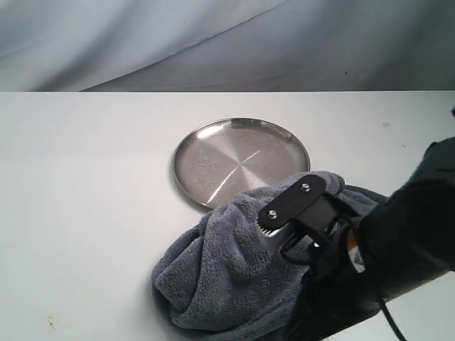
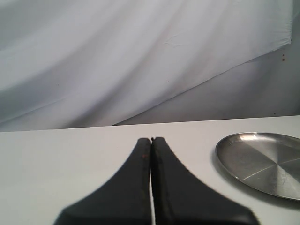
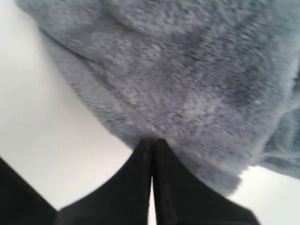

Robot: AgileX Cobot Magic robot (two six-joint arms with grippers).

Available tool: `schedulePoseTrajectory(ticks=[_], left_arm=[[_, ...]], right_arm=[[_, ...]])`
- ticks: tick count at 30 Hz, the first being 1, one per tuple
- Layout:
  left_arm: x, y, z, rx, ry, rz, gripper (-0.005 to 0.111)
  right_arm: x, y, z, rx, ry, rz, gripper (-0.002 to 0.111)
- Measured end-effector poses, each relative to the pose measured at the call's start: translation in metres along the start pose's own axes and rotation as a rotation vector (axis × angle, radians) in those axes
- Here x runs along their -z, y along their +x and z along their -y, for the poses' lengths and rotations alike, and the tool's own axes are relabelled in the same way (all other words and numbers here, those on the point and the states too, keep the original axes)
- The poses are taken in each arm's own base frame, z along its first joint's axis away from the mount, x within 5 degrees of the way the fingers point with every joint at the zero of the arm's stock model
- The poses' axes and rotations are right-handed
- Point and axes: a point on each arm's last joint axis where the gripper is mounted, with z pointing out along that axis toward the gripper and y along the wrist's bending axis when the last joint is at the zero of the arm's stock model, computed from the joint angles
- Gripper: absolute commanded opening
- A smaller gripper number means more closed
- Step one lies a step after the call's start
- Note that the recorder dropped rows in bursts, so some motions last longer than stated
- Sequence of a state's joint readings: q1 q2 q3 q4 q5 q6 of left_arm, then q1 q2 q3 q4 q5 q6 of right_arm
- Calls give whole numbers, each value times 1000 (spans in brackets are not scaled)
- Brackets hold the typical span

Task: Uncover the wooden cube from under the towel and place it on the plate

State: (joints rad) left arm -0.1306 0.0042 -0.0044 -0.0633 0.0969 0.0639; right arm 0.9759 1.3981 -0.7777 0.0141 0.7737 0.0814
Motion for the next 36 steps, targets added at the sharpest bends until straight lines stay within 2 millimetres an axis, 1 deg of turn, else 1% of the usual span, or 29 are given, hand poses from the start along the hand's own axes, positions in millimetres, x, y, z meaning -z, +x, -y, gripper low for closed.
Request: schedulePoseTrajectory(ticks=[2, 3, 4, 5, 6, 7, 10, 15, 18, 20, 21, 23, 24, 25, 26, 27, 29, 32, 36], left_arm=[[0, 0, 0, 0, 0, 0, 0], [0, 0, 0, 0, 0, 0, 0], [0, 0, 0, 0, 0, 0, 0], [0, 0, 0, 0, 0, 0, 0], [0, 0, 0, 0, 0, 0, 0], [0, 0, 0, 0, 0, 0, 0], [0, 0, 0, 0, 0, 0, 0], [0, 0, 0, 0, 0, 0, 0], [0, 0, 0, 0, 0, 0, 0], [0, 0, 0, 0, 0, 0, 0], [0, 0, 0, 0, 0, 0, 0], [0, 0, 0, 0, 0, 0, 0], [0, 0, 0, 0, 0, 0, 0], [0, 0, 0, 0, 0, 0, 0], [0, 0, 0, 0, 0, 0, 0], [0, 0, 0, 0, 0, 0, 0], [0, 0, 0, 0, 0, 0, 0], [0, 0, 0, 0, 0, 0, 0], [0, 0, 0, 0, 0, 0, 0]], right_arm=[[8, 5, 12, -66, 63, 29, 0], [12, 7, 24, -127, 91, 49, 0], [14, 8, 32, -161, 104, 55, 0], [17, 8, 46, -222, 125, 78, 0], [19, 8, 54, -257, 135, 96, 0], [20, 6, 67, -310, 149, 137, 0], [22, 2, 79, -351, 160, 211, 0], [24, -8, 79, -345, 144, 324, 0], [25, -15, 72, -311, 113, 383, 0], [25, -18, 63, -241, 83, 400, 0], [25, -19, 56, -156, 81, 400, 0], [25, -20, 48, -64, 75, 398, 8], [25, -20, 47, -46, 74, 399, 21], [24, -21, 43, -13, 71, 399, 29], [24, -21, 41, -4, 67, 399, 47], [20, -22, 38, 13, 62, 388, 62], [12, -23, 36, 30, 57, 359, 72], [-2, -25, 35, 52, 53, 309, 69], [-11, -25, 35, 58, 52, 277, 63]])
